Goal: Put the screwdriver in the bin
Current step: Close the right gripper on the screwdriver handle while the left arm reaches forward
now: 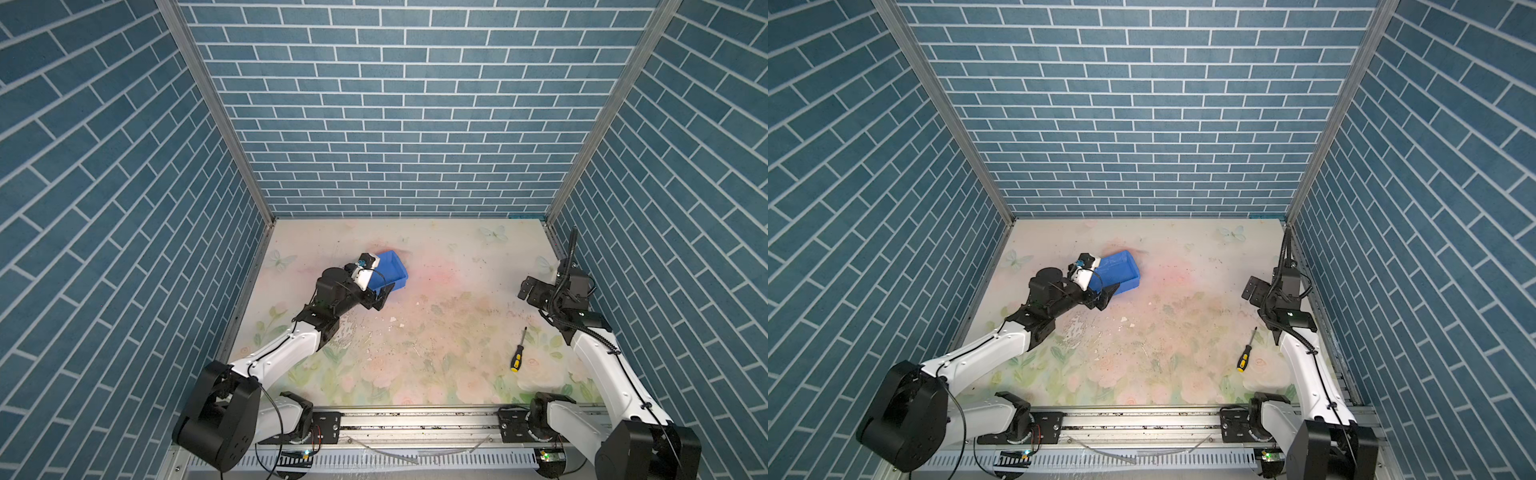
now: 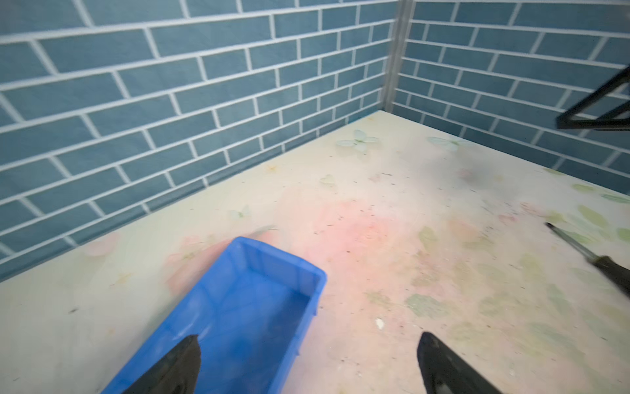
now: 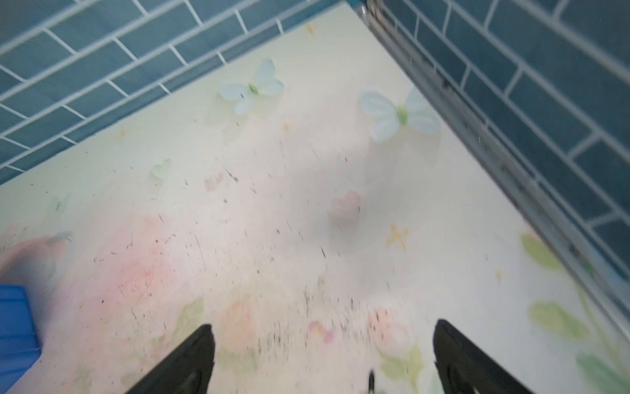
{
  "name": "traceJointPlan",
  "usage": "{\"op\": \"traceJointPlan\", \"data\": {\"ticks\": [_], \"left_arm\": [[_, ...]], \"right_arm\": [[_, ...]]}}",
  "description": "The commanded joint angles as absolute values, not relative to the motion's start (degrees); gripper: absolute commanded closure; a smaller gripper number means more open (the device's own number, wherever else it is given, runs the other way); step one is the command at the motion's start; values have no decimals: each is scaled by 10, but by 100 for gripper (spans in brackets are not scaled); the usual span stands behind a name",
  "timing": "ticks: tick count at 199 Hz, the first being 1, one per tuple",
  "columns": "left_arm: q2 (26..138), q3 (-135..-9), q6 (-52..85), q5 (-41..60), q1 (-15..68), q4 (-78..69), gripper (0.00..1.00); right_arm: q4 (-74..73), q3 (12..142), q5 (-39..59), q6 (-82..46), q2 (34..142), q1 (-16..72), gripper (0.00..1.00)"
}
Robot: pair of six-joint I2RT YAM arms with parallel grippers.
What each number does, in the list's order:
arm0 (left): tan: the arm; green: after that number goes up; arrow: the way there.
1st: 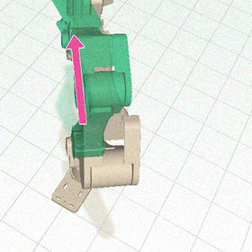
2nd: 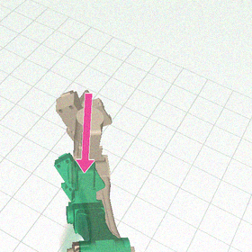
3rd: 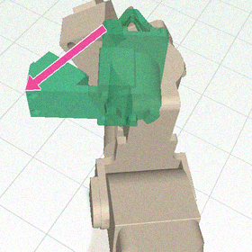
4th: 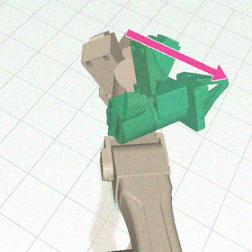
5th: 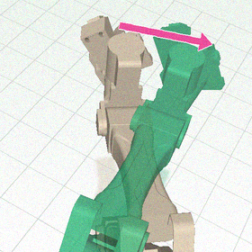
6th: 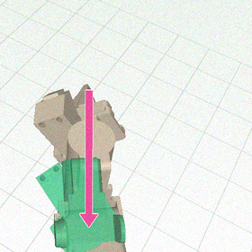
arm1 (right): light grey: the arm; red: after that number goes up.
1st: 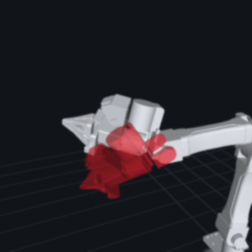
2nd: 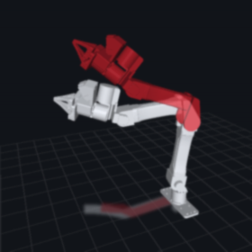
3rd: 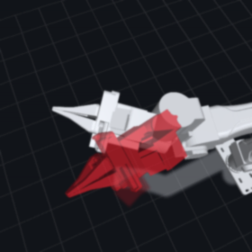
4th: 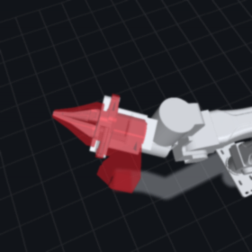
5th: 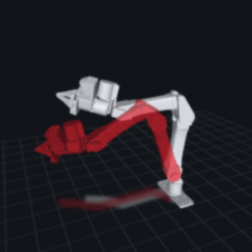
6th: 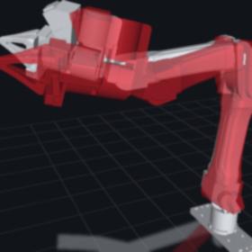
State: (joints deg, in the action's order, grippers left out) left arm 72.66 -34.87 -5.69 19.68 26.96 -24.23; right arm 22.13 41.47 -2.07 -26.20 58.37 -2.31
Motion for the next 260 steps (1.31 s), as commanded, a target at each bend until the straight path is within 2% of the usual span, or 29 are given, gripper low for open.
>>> {"op": "traceJointPlan", "data": {"ticks": [1,48,86,112,153,231,260], "left_arm": [[750,-360,-50,237,321,-261,0],[783,-377,-108,258,405,-228,0],[788,-389,-164,288,430,-172,0],[781,-386,-171,288,434,-159,0],[773,-378,-185,263,436,-146,0],[778,-377,-193,246,436,-143,0],[784,-377,-190,243,436,-154,0]], "right_arm": [[390,440,-4,-385,598,-25,1],[404,370,14,-467,567,-21,2],[379,336,25,-496,616,24,6],[364,335,14,-499,658,65,22],[367,330,-7,-493,680,72,46],[395,321,-1,-466,692,72,48],[379,308,-1,-470,700,71,53]]}}
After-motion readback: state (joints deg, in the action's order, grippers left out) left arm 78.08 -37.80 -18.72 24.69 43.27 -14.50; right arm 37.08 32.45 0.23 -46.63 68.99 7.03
